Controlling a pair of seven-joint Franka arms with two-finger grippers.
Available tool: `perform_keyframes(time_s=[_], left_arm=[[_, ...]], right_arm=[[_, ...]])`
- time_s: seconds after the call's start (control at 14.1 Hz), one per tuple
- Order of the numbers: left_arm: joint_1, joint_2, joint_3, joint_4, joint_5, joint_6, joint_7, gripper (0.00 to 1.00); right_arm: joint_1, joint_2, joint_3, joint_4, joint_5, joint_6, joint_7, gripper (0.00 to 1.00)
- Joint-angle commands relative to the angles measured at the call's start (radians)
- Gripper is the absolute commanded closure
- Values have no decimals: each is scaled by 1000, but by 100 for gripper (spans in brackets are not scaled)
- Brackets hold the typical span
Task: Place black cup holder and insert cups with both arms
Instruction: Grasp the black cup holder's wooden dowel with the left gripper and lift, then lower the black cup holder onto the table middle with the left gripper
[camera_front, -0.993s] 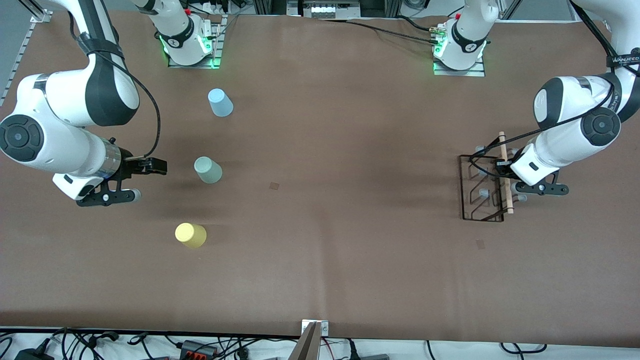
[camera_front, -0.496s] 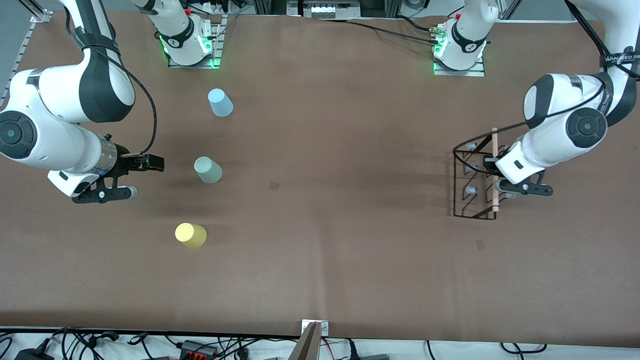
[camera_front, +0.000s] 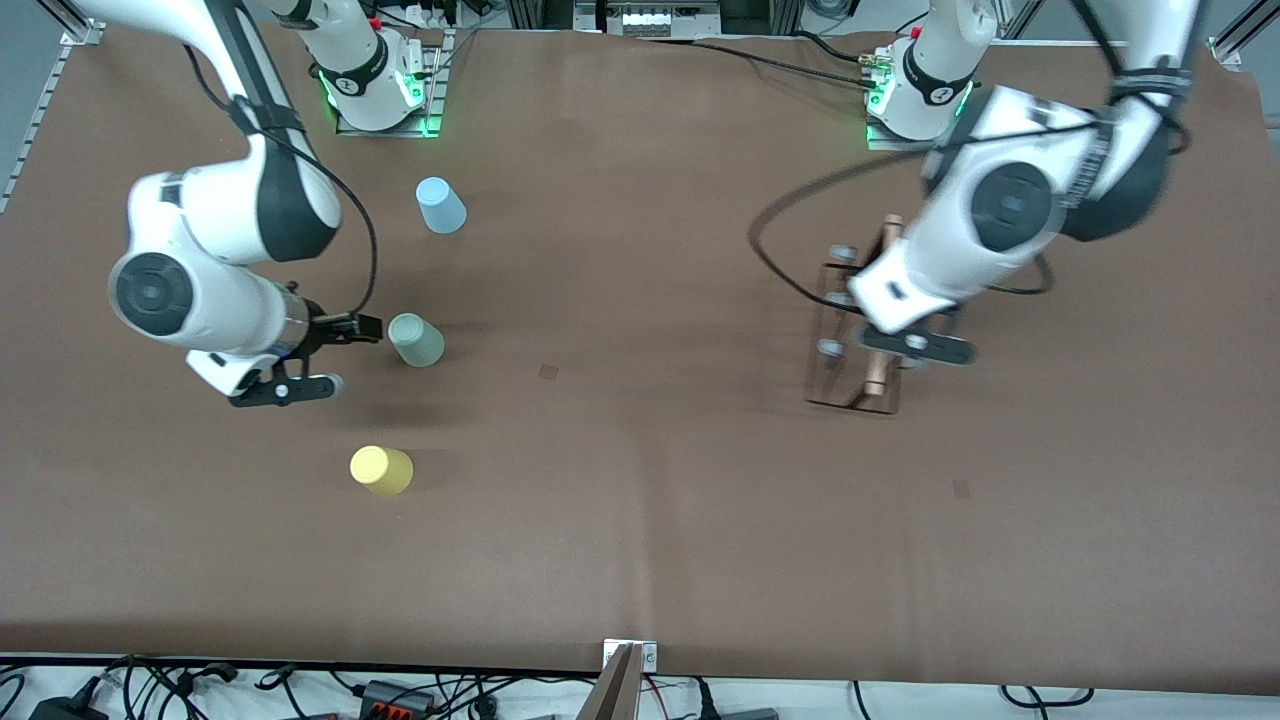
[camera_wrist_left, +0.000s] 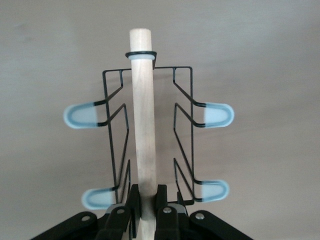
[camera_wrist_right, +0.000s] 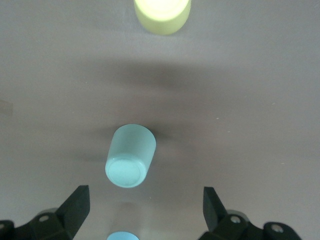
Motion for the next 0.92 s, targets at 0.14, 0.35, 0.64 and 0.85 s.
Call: perform_keyframes(time_s=[0.14,0.35,0.64,0.85], left_arm=[[-159,150,0,205,-41,-42,-204,100],[-271,245,1,301,-67,-34,-310,100],[-342,374,1,438,-61,22,-360,100],[-391,406,8,438,-57,110,-424,100]], right_arm=[[18,27,-1,-90,11,105,89,0],[21,64,8,-97,13,138,133,0],[38,80,14,-116,97,142,136,0],[38,80,13,-146,94,158,133,0]])
